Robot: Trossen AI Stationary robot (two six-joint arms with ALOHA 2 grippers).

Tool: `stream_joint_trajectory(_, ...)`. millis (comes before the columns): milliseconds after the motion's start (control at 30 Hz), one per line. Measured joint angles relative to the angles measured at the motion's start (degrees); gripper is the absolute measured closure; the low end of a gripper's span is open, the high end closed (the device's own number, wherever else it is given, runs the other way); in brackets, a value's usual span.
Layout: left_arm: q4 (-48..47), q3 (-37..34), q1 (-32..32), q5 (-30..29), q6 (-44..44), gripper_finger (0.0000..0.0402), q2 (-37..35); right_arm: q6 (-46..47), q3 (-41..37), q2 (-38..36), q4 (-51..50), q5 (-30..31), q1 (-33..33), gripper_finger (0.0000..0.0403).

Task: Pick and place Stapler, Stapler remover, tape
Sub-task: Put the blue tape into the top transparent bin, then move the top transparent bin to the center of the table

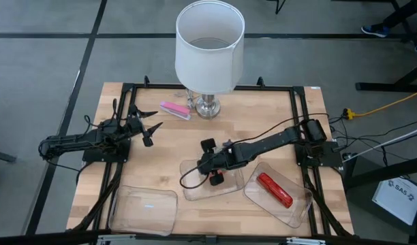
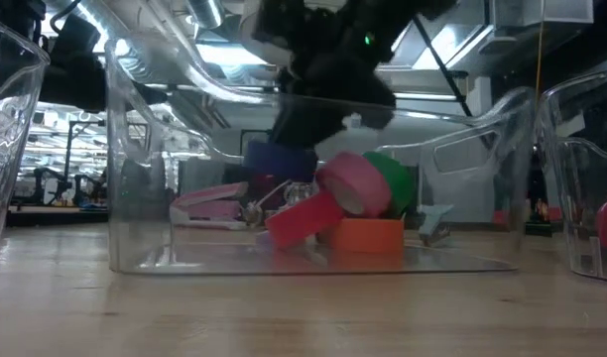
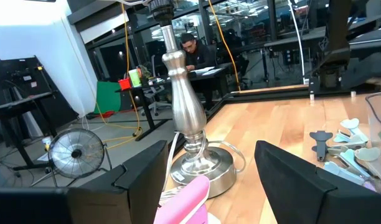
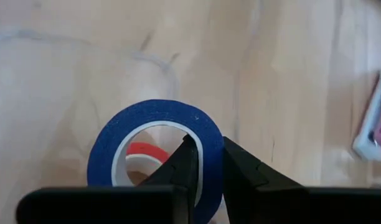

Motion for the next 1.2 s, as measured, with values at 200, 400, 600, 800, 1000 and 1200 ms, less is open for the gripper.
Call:
stream_joint_trajectory(200,0.0,0.0,0.0,0.0,0.0,0.0162,0.0,0.6,-4.3,0.0,6.5,0.8,-0.4,0.0338)
stream_joint_trajectory(400,0.0,0.0,0.0,0.0,0.0,0.0162,0.0,3.4,-4.6,0.0,7.6,0.8,-0.4,0.0300)
stream_joint_trajectory(600,0.0,0.0,0.0,0.0,0.0,0.0162,0.0,4.4,-4.6,0.0,7.2,1.0,-0.4,0.0257)
stream_joint_trajectory(800,0.0,0.0,0.0,0.0,0.0,0.0162,0.0,2.9,-4.6,0.0,7.5,2.4,-0.2,0.0222)
stream_joint_trajectory(1000,0.0,0.0,0.0,0.0,0.0,0.0162,0.0,2.9,-4.6,0.0,12.7,2.5,0.2,0.0213)
stream_joint_trajectory(1200,0.0,0.0,0.0,0.0,0.0,0.0162,0.0,2.7,-4.6,-0.7,15.8,1.9,0.7,0.0213)
